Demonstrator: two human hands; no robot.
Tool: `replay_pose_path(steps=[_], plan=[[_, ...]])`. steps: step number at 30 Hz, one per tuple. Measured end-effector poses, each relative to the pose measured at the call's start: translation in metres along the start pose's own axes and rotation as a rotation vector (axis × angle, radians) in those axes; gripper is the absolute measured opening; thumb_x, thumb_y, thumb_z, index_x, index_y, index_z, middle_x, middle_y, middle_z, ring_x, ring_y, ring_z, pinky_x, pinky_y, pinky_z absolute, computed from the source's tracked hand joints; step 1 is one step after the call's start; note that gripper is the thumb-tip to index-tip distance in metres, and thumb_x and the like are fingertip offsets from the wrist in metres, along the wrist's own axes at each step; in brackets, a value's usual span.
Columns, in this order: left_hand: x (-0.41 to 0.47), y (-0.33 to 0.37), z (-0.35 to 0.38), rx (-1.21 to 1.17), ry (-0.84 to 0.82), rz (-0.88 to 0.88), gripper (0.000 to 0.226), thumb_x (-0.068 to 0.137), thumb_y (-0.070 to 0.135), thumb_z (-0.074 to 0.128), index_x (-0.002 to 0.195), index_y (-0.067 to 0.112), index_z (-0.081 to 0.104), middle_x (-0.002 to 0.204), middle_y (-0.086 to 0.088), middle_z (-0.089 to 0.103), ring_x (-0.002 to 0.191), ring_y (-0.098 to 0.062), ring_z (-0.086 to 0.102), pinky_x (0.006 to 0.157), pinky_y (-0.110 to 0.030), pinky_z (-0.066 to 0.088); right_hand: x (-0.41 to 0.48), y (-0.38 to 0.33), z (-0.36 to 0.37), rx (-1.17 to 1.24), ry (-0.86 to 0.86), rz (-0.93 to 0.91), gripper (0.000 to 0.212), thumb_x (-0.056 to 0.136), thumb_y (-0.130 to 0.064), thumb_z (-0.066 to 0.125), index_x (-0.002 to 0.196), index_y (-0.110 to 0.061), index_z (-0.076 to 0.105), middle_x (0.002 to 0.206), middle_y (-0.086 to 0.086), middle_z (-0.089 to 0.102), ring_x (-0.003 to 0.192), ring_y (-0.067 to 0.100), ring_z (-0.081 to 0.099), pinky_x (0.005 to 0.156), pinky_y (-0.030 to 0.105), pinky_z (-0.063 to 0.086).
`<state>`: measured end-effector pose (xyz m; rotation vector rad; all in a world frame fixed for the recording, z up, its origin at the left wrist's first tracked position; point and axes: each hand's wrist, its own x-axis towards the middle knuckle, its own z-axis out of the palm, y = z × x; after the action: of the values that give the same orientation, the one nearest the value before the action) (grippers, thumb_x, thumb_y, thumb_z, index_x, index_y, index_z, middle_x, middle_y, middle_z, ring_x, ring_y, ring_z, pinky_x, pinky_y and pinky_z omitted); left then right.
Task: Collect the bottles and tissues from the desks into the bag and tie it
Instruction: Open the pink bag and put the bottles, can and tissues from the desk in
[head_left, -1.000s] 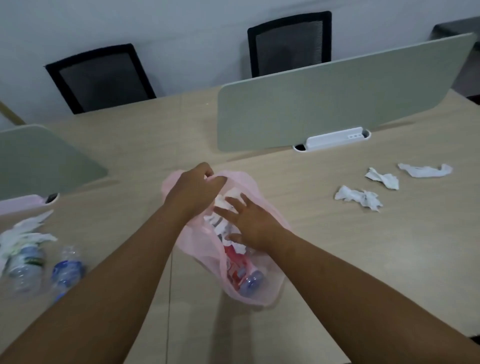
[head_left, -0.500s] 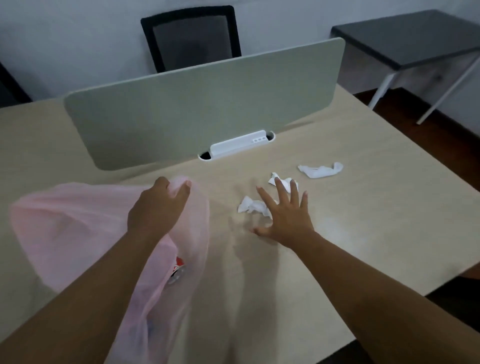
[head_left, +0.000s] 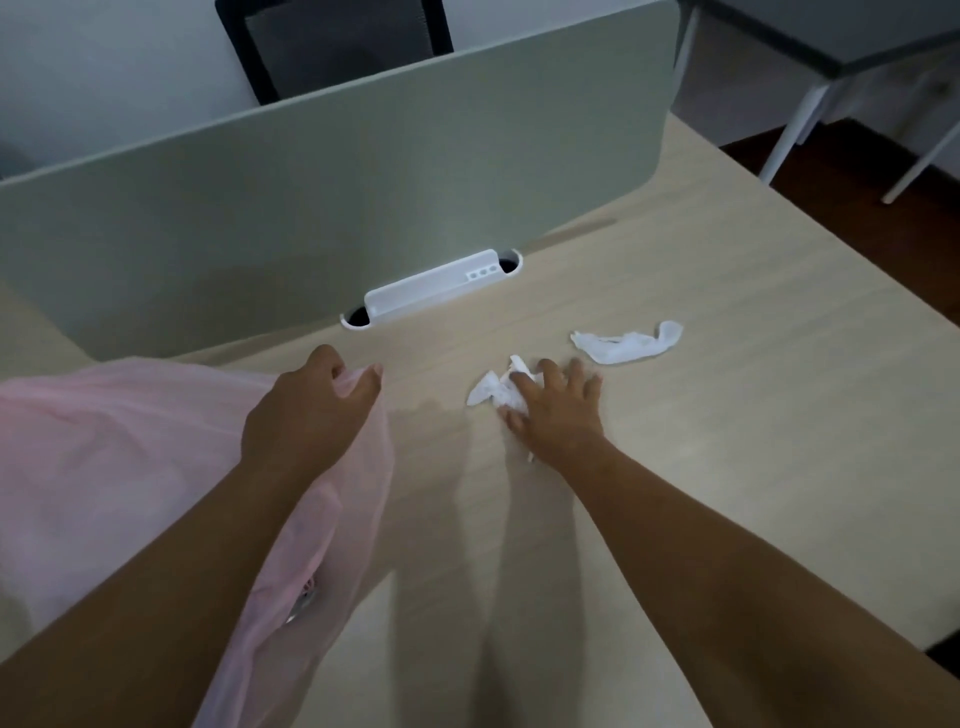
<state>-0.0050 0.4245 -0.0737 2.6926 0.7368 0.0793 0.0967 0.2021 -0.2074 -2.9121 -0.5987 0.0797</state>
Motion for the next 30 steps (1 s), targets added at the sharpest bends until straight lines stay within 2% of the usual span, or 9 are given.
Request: replay_pose_path(steps=[2, 5, 12, 18, 21, 23, 26, 28, 30], plan=[[0.003, 0.01, 0.005, -0.009, -0.003, 0.001, 0.043, 0.091, 0.063, 0.042, 0.094, 0.021, 0.049, 0.083, 0.001, 0.055, 0.08, -0.029, 0.055, 0.073, -0.037, 0.045, -0.001, 0.014, -0.005, -0.011, 0.041, -0.102, 0.039, 0.076, -0.029, 0.07, 0.109, -0.01, 0.061, 0.102, 0.019, 0.059, 0.09, 0.045, 0.057, 0.078, 0.05, 0.044], [0.005, 0.021, 0.012, -0.007, -0.006, -0.009, 0.041, 0.091, 0.063, 0.042, 0.09, 0.022, 0.048, 0.077, 0.004, 0.054, 0.077, -0.028, 0.055, 0.07, -0.036, 0.043, 0.004, 0.039, -0.017, -0.064, 0.06, -0.13, 0.062, 0.046, -0.019, 0.089, 0.1, -0.005, 0.059, 0.091, 0.015, 0.059, 0.079, 0.037, 0.057, 0.071, 0.044, 0.044], [0.008, 0.02, 0.017, 0.019, 0.032, 0.05, 0.035, 0.098, 0.053, 0.035, 0.091, 0.021, 0.049, 0.077, -0.001, 0.061, 0.071, -0.025, 0.056, 0.064, -0.034, 0.04, 0.023, 0.094, -0.014, -0.084, 0.181, 0.005, 0.041, 0.083, -0.04, 0.052, 0.116, -0.017, 0.058, 0.127, 0.016, 0.056, 0.116, 0.051, 0.049, 0.09, 0.061, 0.04], [0.005, 0.005, 0.007, 0.048, 0.035, 0.034, 0.033, 0.097, 0.052, 0.038, 0.094, 0.022, 0.051, 0.083, -0.006, 0.063, 0.076, -0.031, 0.058, 0.067, -0.036, 0.043, -0.005, 0.087, -0.012, -0.126, 0.217, 0.005, 0.012, 0.082, -0.014, 0.055, 0.091, -0.007, 0.056, 0.083, 0.014, 0.053, 0.071, 0.032, 0.052, 0.058, 0.04, 0.041], [0.005, -0.004, -0.002, 0.041, 0.046, 0.035, 0.033, 0.097, 0.05, 0.039, 0.095, 0.02, 0.052, 0.085, -0.007, 0.063, 0.077, -0.031, 0.058, 0.068, -0.036, 0.043, -0.012, 0.081, -0.01, -0.11, 0.005, -0.07, 0.057, 0.052, -0.022, 0.088, 0.094, -0.001, 0.057, 0.084, 0.016, 0.053, 0.069, 0.031, 0.05, 0.062, 0.042, 0.042], [0.003, -0.007, -0.009, 0.037, 0.061, 0.04, 0.032, 0.097, 0.049, 0.039, 0.094, 0.02, 0.052, 0.085, -0.007, 0.063, 0.077, -0.032, 0.058, 0.068, -0.036, 0.044, -0.019, 0.066, -0.01, -0.075, -0.032, -0.096, 0.063, 0.046, -0.021, 0.093, 0.094, 0.002, 0.059, 0.084, 0.016, 0.054, 0.068, 0.031, 0.051, 0.061, 0.041, 0.045], [-0.004, -0.015, -0.023, 0.044, 0.093, 0.059, 0.031, 0.1, 0.044, 0.037, 0.092, 0.018, 0.052, 0.078, -0.006, 0.062, 0.069, -0.029, 0.056, 0.064, -0.035, 0.041, -0.033, 0.022, -0.017, -0.135, 0.123, -0.257, 0.012, 0.086, 0.006, 0.052, 0.086, -0.005, 0.056, 0.077, 0.01, 0.05, 0.064, 0.023, 0.047, 0.057, 0.034, 0.039], [-0.01, -0.024, -0.036, 0.052, 0.129, 0.069, 0.034, 0.102, 0.041, 0.032, 0.09, 0.015, 0.051, 0.076, -0.007, 0.061, 0.067, -0.03, 0.054, 0.062, -0.036, 0.041, -0.045, -0.018, -0.024, -0.074, 0.233, -0.323, 0.028, 0.088, 0.012, 0.033, 0.086, -0.007, 0.054, 0.078, 0.009, 0.049, 0.067, 0.023, 0.047, 0.059, 0.033, 0.039], [-0.016, -0.038, -0.052, 0.049, 0.166, 0.07, 0.036, 0.103, 0.04, 0.028, 0.093, 0.014, 0.052, 0.078, -0.008, 0.059, 0.07, -0.032, 0.053, 0.064, -0.037, 0.042, -0.057, -0.063, -0.034, 0.171, 0.316, -0.348, 0.016, 0.088, 0.006, 0.042, 0.091, -0.007, 0.05, 0.083, 0.012, 0.052, 0.074, 0.025, 0.049, 0.065, 0.031, 0.041]])
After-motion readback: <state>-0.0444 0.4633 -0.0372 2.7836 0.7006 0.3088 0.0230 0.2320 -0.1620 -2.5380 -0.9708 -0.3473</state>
